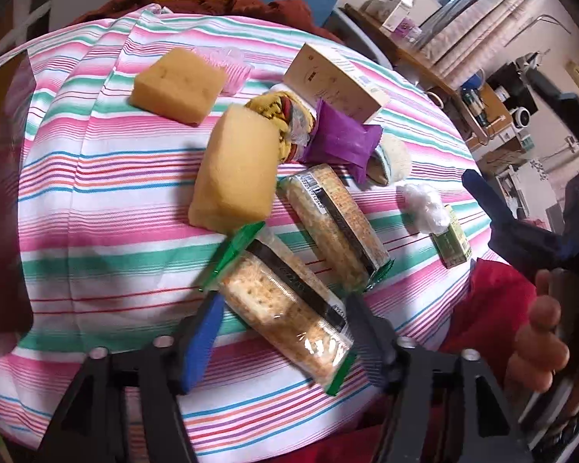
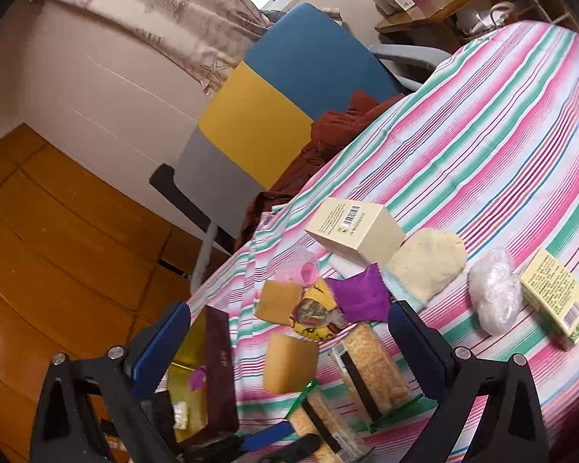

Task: Organize objects
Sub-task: 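Grasp a cracker packet with the left tool while the right tool grasps the small yellow-green box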

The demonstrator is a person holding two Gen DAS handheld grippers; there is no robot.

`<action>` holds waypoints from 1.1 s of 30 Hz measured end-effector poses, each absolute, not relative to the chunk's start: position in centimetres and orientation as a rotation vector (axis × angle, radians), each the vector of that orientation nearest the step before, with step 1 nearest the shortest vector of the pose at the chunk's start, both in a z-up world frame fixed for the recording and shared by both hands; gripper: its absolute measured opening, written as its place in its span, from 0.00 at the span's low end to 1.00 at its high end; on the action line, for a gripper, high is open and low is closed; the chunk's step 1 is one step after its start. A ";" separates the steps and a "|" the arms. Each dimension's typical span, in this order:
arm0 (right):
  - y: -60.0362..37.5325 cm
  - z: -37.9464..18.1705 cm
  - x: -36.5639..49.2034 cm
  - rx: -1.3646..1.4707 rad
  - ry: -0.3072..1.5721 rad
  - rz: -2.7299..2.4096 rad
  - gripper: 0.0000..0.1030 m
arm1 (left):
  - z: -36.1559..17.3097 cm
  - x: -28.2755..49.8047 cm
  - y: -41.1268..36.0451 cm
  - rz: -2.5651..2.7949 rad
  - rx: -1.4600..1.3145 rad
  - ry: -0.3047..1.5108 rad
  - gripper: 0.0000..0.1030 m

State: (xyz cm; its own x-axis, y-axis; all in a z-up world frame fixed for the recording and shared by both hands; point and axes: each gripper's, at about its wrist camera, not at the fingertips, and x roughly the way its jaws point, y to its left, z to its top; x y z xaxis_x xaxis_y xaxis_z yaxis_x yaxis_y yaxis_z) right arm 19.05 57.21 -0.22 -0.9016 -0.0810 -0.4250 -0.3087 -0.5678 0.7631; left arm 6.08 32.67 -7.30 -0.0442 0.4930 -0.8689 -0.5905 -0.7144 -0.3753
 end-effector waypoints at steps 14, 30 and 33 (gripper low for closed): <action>58.0 -1.1 19.5 -0.552 1.503 2.566 1.00 | -9.0 7.4 35.1 1.887 -1.342 0.417 0.65; 59.6 -0.6 20.6 -0.665 1.445 2.434 1.00 | -8.7 6.2 28.6 1.730 -1.178 0.420 0.46; 61.0 0.9 21.8 -0.722 1.332 2.387 1.00 | -8.7 6.1 28.6 1.720 -1.181 0.388 0.46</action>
State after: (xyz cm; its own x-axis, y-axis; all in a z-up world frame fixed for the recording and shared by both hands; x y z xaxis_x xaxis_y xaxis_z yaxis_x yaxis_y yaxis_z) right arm 21.78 61.03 0.85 -0.8238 0.0263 -0.5663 -0.4957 -0.5181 0.6970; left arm 6.08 28.58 -8.74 -0.0519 0.5353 -0.8431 -0.8451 -0.4733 -0.2485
